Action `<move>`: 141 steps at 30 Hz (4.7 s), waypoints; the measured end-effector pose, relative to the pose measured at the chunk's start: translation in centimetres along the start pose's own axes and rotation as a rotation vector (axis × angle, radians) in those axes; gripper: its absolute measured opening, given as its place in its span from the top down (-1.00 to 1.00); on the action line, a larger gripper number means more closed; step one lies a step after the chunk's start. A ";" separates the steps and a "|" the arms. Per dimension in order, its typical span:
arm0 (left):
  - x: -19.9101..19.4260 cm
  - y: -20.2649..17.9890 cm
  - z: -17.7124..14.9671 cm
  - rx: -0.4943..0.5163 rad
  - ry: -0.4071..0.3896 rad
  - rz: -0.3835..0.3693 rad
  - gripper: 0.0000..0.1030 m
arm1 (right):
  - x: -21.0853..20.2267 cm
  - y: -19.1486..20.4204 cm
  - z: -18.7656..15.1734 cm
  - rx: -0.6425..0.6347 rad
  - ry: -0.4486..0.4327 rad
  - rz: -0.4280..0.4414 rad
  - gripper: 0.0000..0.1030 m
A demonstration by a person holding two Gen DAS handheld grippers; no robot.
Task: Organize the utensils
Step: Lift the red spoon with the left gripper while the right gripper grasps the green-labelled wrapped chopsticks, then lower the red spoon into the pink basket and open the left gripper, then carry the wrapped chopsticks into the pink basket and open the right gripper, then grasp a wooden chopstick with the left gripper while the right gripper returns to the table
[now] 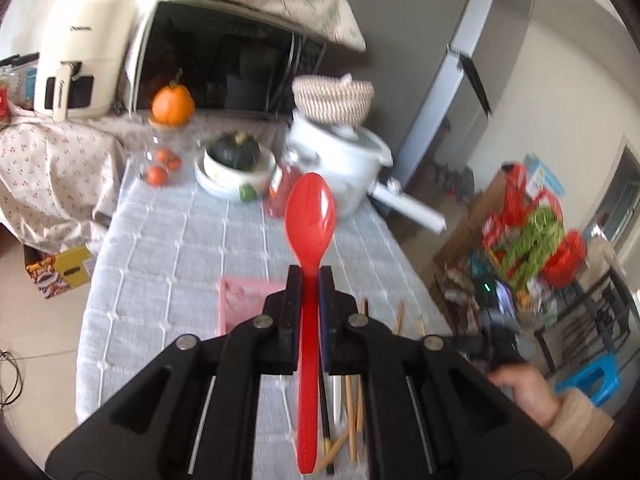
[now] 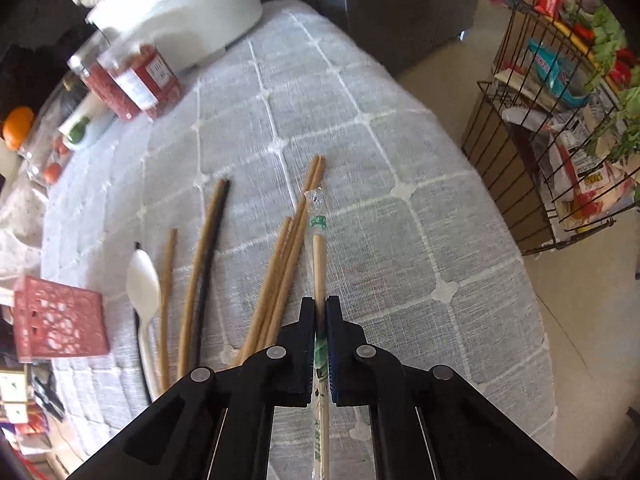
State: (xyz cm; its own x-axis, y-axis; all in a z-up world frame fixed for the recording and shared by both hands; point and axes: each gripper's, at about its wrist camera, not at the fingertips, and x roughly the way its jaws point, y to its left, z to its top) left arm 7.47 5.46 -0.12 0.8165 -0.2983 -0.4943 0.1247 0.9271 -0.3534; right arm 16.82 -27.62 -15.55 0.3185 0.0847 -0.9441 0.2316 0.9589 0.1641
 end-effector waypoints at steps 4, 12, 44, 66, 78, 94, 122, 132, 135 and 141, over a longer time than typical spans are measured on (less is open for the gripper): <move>0.0 0.1 0.5 -0.016 -0.207 0.005 0.83 | -3.3 0.3 -0.1 -0.009 -0.078 0.051 0.90; 3.5 0.0 0.7 -0.047 -0.329 0.159 0.83 | -8.6 1.1 -0.9 -0.047 -0.199 0.126 0.90; 4.4 0.6 -0.7 -0.033 0.018 0.254 -0.36 | -13.1 3.8 -2.6 -0.045 -0.331 0.329 0.90; 0.3 7.7 -2.3 -0.090 0.291 0.400 -0.74 | -15.4 15.4 -2.8 -0.051 -0.662 0.599 0.90; 0.0 9.1 -1.6 -0.095 0.254 0.428 -0.74 | -14.3 22.9 -4.0 -0.315 -0.911 0.395 0.90; 1.9 10.3 -3.1 -0.089 0.346 0.469 -0.74 | -8.8 26.9 -8.1 -0.612 -0.910 0.218 0.88; 4.2 1.6 -5.2 0.049 0.409 0.314 -0.74 | -16.3 9.5 -6.0 -0.340 -0.711 0.186 -0.57; 7.3 -2.4 -7.6 0.138 0.509 0.259 -0.74 | -11.2 4.6 -4.1 -0.262 -0.457 0.095 -0.58; 8.1 -3.8 -8.0 0.156 0.534 0.226 -0.74 | -9.4 4.1 -3.8 -0.276 -0.371 0.044 -0.58; 9.6 -6.4 -8.2 0.224 0.552 0.182 -0.72 | -7.0 2.2 -3.1 -0.248 -0.203 0.011 -0.58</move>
State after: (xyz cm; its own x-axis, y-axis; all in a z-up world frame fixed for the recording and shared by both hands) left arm 9.90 -5.20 -9.15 0.4317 -0.1484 -0.8897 0.1744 0.9815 -0.0791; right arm 12.27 -25.23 -9.44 0.5024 0.0639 -0.8623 0.0034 0.9971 0.0759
